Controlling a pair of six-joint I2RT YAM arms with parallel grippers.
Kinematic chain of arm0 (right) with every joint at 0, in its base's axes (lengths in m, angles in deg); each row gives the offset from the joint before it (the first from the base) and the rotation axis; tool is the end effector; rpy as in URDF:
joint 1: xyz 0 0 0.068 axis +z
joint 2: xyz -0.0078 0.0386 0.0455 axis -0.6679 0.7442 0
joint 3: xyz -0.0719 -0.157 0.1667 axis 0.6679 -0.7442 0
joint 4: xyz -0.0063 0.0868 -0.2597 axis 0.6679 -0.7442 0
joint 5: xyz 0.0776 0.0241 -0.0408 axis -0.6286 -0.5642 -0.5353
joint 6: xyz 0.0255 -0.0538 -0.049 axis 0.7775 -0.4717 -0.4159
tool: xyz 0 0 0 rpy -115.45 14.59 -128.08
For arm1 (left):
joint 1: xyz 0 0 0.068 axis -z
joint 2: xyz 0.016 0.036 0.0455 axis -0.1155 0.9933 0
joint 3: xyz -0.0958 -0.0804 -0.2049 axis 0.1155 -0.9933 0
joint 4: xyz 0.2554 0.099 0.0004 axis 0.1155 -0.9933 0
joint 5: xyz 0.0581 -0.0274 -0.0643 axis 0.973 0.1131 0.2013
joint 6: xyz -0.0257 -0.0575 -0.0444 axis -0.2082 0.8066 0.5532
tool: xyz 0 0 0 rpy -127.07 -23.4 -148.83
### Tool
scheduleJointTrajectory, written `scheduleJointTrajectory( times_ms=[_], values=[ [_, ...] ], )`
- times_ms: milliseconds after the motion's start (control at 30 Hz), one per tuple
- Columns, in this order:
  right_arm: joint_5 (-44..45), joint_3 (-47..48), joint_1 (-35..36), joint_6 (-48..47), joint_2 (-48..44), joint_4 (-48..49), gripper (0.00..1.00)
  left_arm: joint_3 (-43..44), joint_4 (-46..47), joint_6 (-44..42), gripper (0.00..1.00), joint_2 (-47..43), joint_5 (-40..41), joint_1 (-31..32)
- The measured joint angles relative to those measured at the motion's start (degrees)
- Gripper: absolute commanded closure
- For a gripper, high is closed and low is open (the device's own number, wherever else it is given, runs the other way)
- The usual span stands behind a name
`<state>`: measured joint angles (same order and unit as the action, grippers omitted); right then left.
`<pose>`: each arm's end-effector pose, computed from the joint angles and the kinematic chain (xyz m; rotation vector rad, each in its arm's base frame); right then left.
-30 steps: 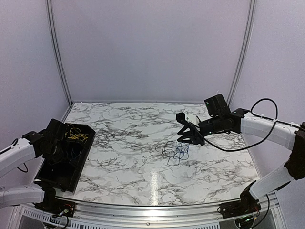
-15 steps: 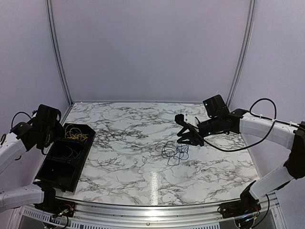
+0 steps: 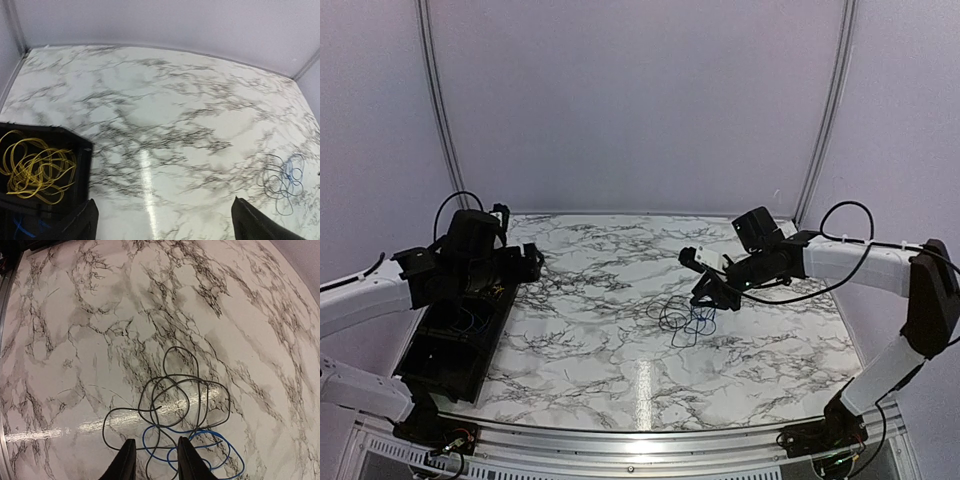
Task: Untangle the cables
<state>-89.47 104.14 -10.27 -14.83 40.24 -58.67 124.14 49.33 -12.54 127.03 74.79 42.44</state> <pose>0.2758 0.2073 0.1726 -1.4983 1.9007 0.5998 0.2555 -0.1578 0.2354 -0.0887 2.1100 -0.3347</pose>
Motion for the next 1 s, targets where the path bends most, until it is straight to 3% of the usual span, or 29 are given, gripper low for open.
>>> scheduleJointTrajectory(
  times_ms=[167,500,633,700,767,900,1000],
  values=[
    [3.4,1.2,-4.7,4.2,3.0,0.0,0.67,2.1,9.4,-7.2,0.01,5.4,1.7,11.2],
    [0.6,6.7,-18.2,11.3,9.9,-2.3,0.59,7.0,20.0,-20.4,0.01,13.8,9.7,20.9],
    [-2.8,6.7,-18.5,12.3,12.9,-4.7,0.57,11.0,23.3,-24.7,0.01,15.0,25.3,22.5],
    [-4.2,6.8,-18.5,12.5,14.2,-5.8,0.57,13.7,22.9,-23.8,0.01,17.1,34.6,22.2],
    [-5.3,7.1,-18.5,12.6,15.6,-6.6,0.57,15.7,21.7,-22.4,0.01,19.2,39.0,21.9],
    [-7.6,8.2,-18.5,13.0,18.4,-7.7,0.57,13.8,19.7,-16.4,0.01,19.8,37.1,22.2],
    [-9.8,9.0,-18.5,13.4,20.3,-8.4,0.60,10.2,20.6,-15.4,0.01,18.0,27.2,22.7]
  ],
)
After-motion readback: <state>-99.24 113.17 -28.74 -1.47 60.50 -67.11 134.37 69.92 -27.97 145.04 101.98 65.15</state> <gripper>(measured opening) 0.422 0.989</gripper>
